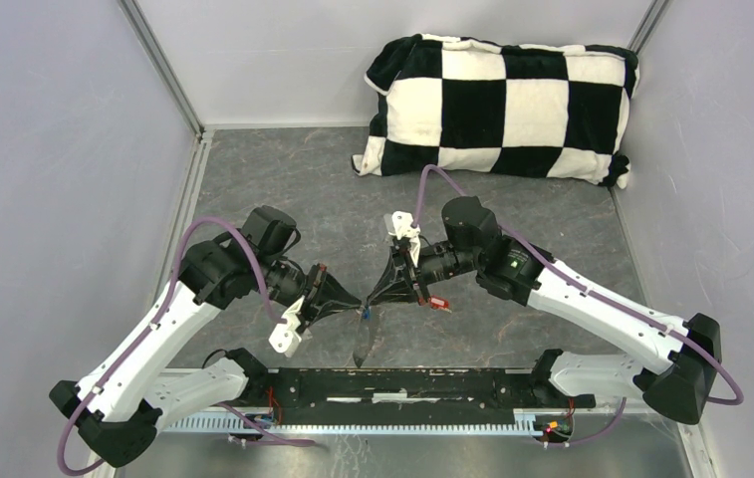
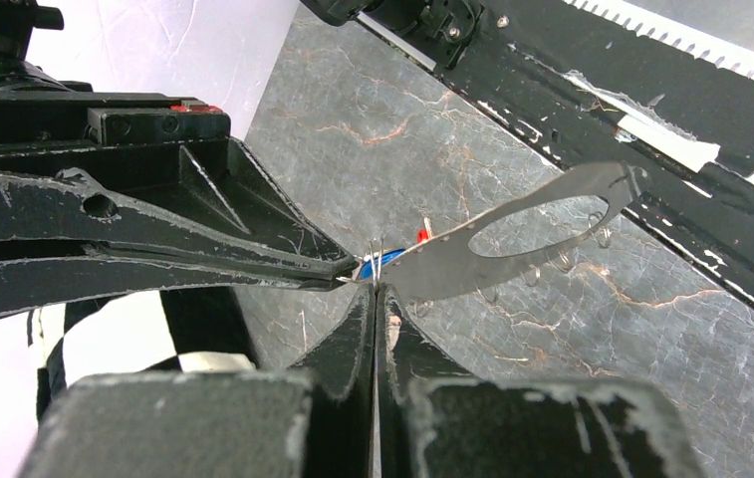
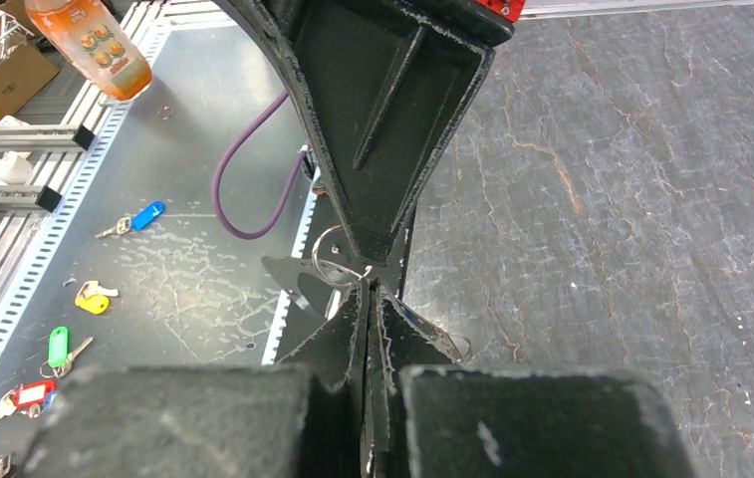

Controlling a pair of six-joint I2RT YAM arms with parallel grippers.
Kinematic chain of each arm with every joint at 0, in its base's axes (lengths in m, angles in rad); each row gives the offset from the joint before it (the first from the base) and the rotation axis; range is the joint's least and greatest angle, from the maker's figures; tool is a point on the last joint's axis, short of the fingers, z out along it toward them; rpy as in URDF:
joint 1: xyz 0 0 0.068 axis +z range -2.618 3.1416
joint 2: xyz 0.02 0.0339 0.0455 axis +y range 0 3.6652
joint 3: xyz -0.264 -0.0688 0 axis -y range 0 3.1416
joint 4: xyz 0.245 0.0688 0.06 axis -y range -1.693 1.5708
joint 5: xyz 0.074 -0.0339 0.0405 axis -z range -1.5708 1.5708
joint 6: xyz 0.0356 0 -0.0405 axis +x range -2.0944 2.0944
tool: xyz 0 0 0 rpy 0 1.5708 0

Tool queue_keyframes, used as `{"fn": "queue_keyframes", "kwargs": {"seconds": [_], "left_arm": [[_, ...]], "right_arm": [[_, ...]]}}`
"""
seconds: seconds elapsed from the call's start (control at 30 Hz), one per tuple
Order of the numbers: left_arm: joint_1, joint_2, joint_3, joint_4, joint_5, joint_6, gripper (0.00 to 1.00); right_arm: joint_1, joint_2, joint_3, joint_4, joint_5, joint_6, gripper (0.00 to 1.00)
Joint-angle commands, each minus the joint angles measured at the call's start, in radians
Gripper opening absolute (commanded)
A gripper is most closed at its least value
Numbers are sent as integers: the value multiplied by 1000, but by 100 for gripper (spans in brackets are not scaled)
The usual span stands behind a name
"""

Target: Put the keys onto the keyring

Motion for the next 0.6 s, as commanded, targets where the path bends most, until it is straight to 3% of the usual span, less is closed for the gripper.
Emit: {"fn": "queue_keyframes", "kwargs": {"seconds": [0.0,0.57], "left_arm": [[-3,-12,1,36,30,54,2],[-3,-4,-4,35,11,50,2]], "right_arm": [[-9,1,46,18,23,4,0],[-9,11,31,65,-44,42,0]]}}
